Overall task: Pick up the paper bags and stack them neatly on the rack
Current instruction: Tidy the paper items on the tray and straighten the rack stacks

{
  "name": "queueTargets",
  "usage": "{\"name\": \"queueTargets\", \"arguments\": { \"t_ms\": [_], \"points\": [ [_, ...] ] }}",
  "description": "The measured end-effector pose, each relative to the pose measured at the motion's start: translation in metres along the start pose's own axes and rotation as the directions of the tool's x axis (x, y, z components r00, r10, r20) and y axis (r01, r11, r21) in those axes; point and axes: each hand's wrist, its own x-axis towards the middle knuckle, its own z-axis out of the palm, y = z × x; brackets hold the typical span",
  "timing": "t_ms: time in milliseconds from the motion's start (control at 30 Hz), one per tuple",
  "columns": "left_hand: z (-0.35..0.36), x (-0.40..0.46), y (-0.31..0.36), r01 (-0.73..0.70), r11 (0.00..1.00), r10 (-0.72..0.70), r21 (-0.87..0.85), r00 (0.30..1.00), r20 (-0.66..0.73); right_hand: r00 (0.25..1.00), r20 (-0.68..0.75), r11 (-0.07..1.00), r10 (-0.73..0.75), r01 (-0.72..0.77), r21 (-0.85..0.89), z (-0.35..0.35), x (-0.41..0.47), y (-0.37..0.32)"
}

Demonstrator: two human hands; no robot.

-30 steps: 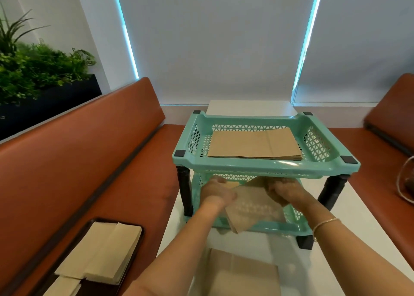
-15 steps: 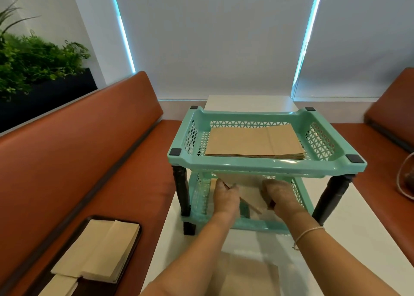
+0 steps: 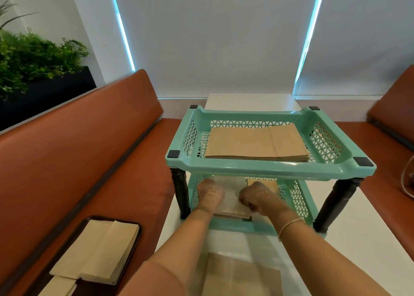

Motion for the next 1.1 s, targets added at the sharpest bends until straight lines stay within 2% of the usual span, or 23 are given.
{"name": "queueTargets", "arguments": {
  "t_ms": [167,300,433,600,767,1100],
  "points": [
    [0.008,0.008,0.001,0.088,0.992,-0.090,0.089,0.996,0.011,0.992,-0.105,0.974,-0.070,0.045,-0.223,0.012,0.003,-0.003],
    [0.020,0.015,-0.005,0.167,0.983,-0.167,0.077,0.986,0.004,0.982,-0.146,0.944,-0.122,0.069,-0.322,0.020,0.005,-0.002],
    [0.027,0.016,-0.010,0.186,0.979,-0.186,0.084,0.983,-0.005,0.976,-0.164,0.929,-0.141,0.074,-0.362,0.025,0.005,-0.001],
    [0.031,0.011,-0.009,0.193,0.971,-0.196,0.138,0.981,0.005,0.982,-0.114,0.890,-0.153,0.087,-0.448,0.032,0.005,0.002],
    [0.033,0.011,-0.005,0.253,0.960,-0.260,0.121,0.964,0.055,0.986,-0.088,0.896,-0.145,0.093,-0.435,0.036,0.005,0.005],
    [0.032,0.018,-0.011,0.196,0.961,-0.212,0.197,0.975,0.061,0.980,-0.105,0.860,-0.170,0.096,-0.501,0.039,0.007,0.004]
  ]
}}
